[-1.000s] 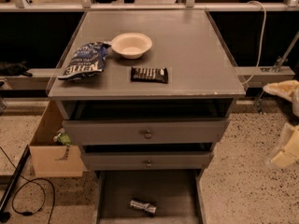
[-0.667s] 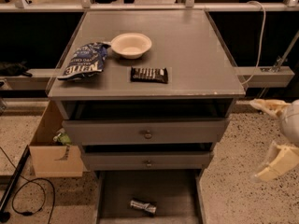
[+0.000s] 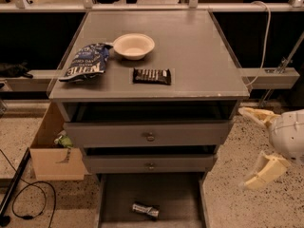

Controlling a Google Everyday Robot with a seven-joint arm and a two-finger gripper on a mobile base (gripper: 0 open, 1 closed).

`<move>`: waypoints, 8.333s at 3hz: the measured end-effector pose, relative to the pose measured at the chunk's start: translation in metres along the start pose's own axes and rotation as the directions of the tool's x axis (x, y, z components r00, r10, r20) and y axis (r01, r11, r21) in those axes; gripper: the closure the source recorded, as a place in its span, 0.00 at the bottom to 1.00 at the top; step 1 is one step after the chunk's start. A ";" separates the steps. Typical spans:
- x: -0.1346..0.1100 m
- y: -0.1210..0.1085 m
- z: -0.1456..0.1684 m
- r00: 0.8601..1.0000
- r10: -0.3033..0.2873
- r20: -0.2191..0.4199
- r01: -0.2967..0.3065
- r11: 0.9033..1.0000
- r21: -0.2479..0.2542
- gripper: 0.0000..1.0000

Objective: Pick redbull can from bottom drawer and place on counter

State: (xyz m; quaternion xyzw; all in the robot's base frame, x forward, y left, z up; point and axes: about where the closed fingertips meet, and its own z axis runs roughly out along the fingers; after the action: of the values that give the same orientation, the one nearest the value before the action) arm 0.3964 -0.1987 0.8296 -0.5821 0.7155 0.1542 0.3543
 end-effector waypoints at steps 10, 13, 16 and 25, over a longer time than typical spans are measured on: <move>0.210 0.066 0.342 0.928 0.327 0.178 -0.334 0.942 0.016 0.00; 0.220 0.075 0.413 0.928 0.331 0.172 -0.336 0.942 -0.002 0.00; 0.284 0.088 0.513 0.917 0.367 0.154 -0.376 0.926 0.031 0.00; 0.332 0.118 0.650 0.927 0.360 0.102 -0.354 0.932 -0.073 0.23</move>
Offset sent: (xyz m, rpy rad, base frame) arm 0.0081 0.0247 -0.1315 0.3038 0.0485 -0.1926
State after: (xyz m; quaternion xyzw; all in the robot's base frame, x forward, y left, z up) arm 0.4747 0.0050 0.1235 -0.4416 0.7838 0.2680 0.3447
